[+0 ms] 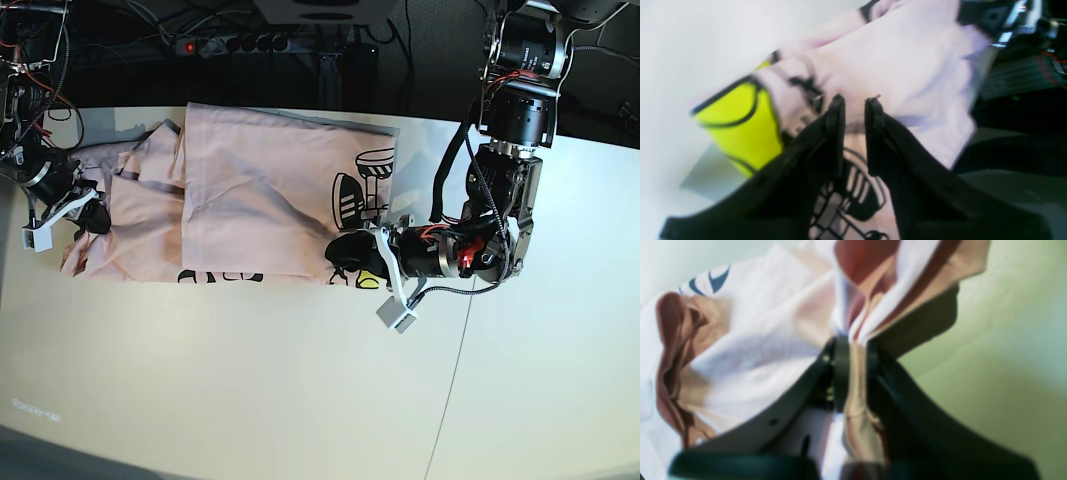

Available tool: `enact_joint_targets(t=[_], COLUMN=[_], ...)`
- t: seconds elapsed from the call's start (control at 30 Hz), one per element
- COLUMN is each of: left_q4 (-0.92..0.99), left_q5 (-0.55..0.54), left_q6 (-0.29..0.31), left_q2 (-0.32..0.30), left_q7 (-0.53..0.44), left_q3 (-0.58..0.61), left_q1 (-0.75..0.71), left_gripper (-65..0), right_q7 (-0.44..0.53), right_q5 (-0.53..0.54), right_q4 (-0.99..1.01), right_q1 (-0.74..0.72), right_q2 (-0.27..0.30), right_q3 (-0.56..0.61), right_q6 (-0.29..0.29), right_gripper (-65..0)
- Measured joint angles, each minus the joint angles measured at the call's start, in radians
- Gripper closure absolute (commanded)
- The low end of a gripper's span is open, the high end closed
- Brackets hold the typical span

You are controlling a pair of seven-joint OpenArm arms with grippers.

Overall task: Fold the T-shirt properly
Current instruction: 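Drag the folded shirt with the right gripper toward the left gripper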

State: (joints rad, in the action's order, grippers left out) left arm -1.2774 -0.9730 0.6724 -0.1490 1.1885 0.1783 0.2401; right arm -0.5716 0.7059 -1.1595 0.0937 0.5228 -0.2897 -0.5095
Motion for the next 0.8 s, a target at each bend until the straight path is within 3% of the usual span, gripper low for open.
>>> enact_joint_targets(t=[0.13, 0.23, 0.5, 0.8], left_q4=[0.0, 0.0, 0.0, 0.0], left_q5=[-0.09, -0.137, -0.139, -0.141], left_q6=[0.0, 0.0, 0.001, 0.001], left_q2=[-0.002, -0.024, -0.12, -0.117], left_q7=[0.1, 0.11, 0.114, 0.116], left_q3=[0.0, 0.001, -0.001, 0.0], left_q1=[0.04, 0.045, -0.011, -0.108], left_gripper=[-11.3, -11.3, -11.3, -11.3], right_q7=[-0.009, -0.027, -0.058, -0.08], right_q5=[-0.026, -0.062, -0.093, 0.012], right_q4=[0.0, 0.002, 0.076, 0.107], right_q1=[-0.01, -0.008, 0.0, 0.004], right_q2=[0.027, 0.056, 0.142, 0.174], right_q3=[-0.014, -0.057, -0.171, -0.196], right_q6=[0.0, 0.0, -0.001, -0.002], right_gripper=[0.0, 0.0, 0.0, 0.0])
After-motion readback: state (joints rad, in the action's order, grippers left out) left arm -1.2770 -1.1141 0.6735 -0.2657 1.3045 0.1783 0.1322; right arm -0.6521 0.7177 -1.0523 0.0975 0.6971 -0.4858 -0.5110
